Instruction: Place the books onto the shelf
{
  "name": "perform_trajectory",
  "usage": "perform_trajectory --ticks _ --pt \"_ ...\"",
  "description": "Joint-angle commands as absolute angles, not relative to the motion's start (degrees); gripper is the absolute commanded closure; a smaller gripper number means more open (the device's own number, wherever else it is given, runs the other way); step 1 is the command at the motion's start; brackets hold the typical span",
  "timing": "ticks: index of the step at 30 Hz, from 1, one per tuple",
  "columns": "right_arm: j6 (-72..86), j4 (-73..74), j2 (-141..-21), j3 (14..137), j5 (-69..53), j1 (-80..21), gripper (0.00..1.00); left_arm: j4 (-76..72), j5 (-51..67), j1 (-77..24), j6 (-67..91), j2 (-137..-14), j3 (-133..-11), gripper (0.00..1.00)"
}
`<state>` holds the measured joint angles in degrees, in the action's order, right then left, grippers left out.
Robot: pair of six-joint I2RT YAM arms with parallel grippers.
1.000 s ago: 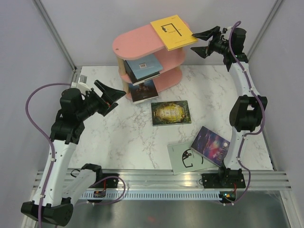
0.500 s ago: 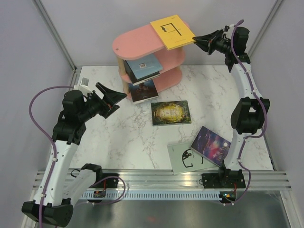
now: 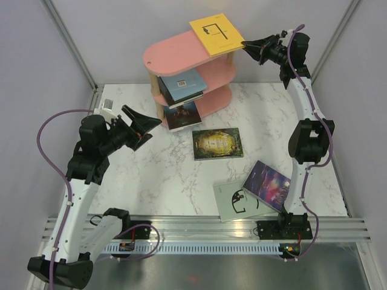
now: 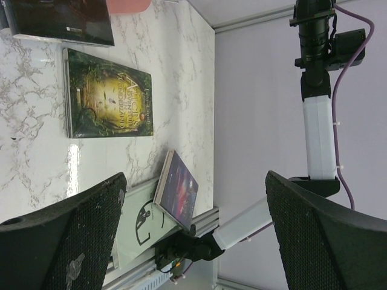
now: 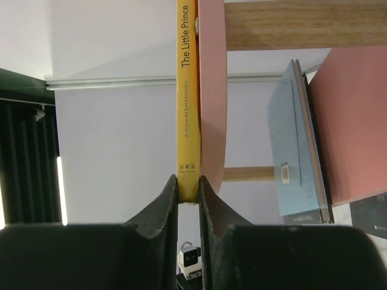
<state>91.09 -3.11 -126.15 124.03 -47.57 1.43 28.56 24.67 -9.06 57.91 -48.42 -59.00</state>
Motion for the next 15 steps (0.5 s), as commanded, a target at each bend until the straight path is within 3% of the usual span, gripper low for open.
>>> perform_trajectory --ticks 1,3,6,7,8,10,15 --pt "94.1 -7.6 -127.2 127.7 -45.1 1.1 0.92 26.3 26.7 -8.9 58.9 -47.4 -58.8 0.03" --pt "94.3 -8.2 -127.9 128.1 -45.1 1.1 0.88 26.5 26.8 -8.9 58.9 -47.3 -58.4 0.03" --pt "94.0 -9.1 -128.2 128.1 -45.4 1.2 0.57 26.5 27.3 -8.9 59.0 -47.1 -58.3 0.03" --pt "93.6 -9.2 -127.7 127.4 -45.5 1.7 0.4 26.6 27.6 -8.9 58.9 -47.0 -58.2 0.04" --pt "93.3 -9.4 -127.1 126.7 -45.5 2.0 0.34 26.7 27.7 -8.9 58.8 -46.9 -58.2 0.04" --pt "92.4 -10.7 -124.7 123.4 -45.5 2.6 0.26 27.1 27.7 -8.9 58.4 -46.3 -58.2 0.04" --pt "96.7 -20.1 -119.6 113.1 -47.0 5.9 0.23 28.9 27.2 -8.9 57.6 -45.6 -58.2 0.0"
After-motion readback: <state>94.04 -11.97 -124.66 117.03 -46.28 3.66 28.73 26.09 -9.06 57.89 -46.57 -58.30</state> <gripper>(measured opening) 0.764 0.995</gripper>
